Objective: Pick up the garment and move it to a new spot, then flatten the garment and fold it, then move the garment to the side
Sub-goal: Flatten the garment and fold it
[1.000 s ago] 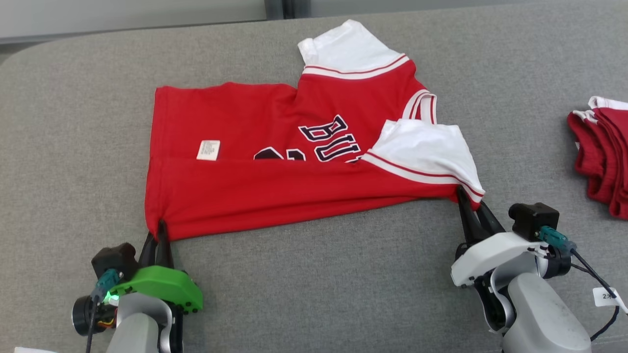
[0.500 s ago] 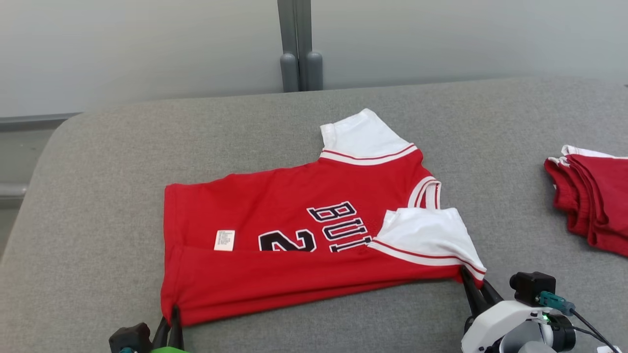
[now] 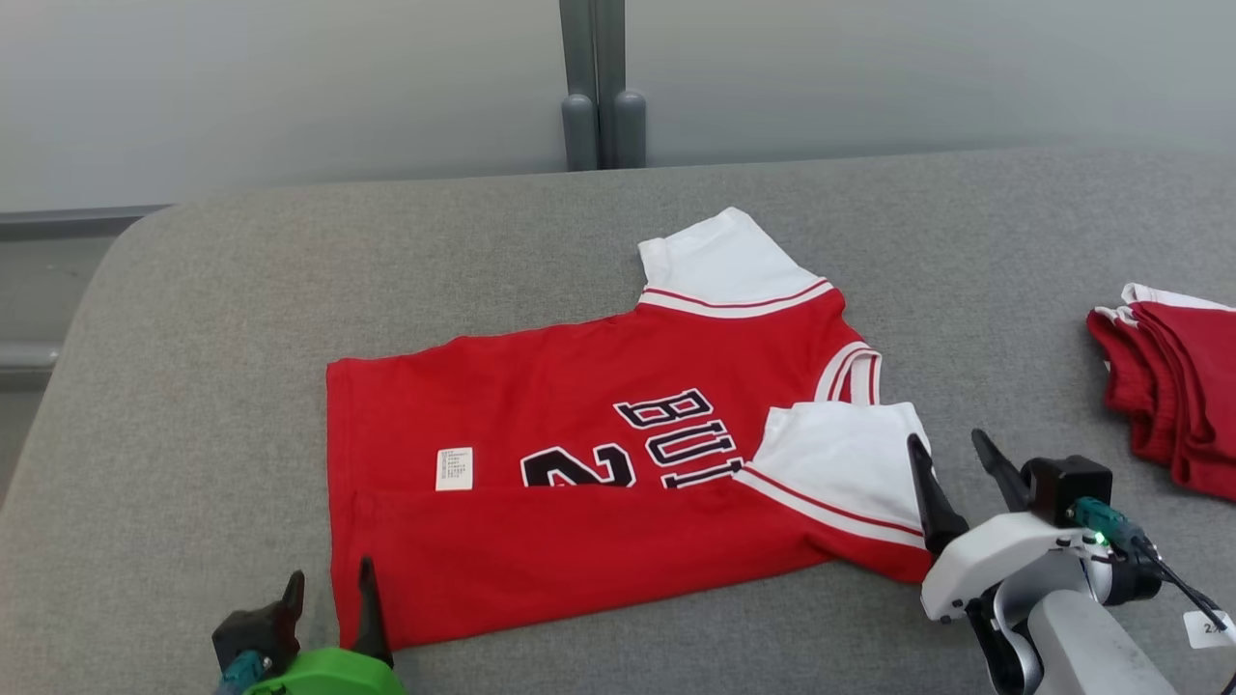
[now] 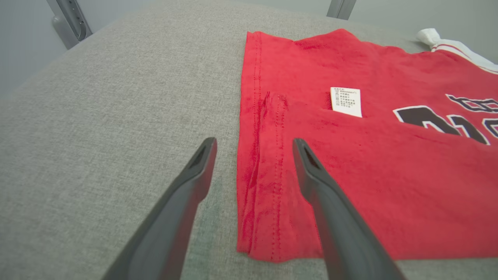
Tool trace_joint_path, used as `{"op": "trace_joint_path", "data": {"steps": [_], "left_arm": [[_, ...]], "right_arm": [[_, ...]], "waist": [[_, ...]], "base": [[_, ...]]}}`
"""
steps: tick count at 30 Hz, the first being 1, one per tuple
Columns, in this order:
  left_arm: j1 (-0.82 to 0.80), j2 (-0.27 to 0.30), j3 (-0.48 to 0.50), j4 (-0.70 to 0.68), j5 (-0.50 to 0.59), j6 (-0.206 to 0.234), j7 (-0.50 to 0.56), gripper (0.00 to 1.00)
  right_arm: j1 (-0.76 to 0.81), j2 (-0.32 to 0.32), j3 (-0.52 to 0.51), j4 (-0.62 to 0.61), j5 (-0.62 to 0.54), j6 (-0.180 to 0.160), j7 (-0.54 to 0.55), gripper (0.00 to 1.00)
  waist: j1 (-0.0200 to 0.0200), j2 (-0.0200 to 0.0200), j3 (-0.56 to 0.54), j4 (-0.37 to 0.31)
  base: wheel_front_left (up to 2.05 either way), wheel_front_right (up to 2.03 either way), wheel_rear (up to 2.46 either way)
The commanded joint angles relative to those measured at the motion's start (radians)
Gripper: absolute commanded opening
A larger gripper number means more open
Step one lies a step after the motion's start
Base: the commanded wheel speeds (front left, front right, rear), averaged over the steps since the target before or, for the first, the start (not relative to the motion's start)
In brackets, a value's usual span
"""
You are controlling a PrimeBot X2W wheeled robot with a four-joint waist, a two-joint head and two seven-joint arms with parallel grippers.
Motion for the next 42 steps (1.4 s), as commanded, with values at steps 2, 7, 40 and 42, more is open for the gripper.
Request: {"op": "trace_joint_path", "data": {"steps": [2,7,40,42], "left_arm": [[-0.044,0.006,0.000,-0.009,0.015,0.007,0.000,1.00],[-0.171,0.006,0.016,0.006,0.033,0.002,0.000,1.00],[-0.691,0.039,0.049,0.343,0.092,-0.030,0.001,0.00],[-0.692,0.030,0.043,0.320,0.094,-0.035,0.000,0.00]], "right_arm": [[-0.022,0.015,-0.026,-0.027,-0.045,-0.001,0.000,1.00],[-0.070,0.042,-0.058,-0.069,-0.099,-0.001,0.000,1.00],[-0.651,-0.002,0.121,0.148,-0.078,-0.001,0.076,1.00],[-0.702,-0.015,0.129,0.190,-0.085,-0.001,0.109,1.00]], "waist": [[0.0000,0.0000,0.032,-0.001],[0.0000,0.0000,0.110,-0.011],[0.0000,0.0000,0.418,0.038],[0.0000,0.0000,0.432,0.060]], "base": [[0.00,0.00,0.00],[0.00,0.00,0.00],[0.00,0.00,0.00],[0.00,0.00,0.00]]}}
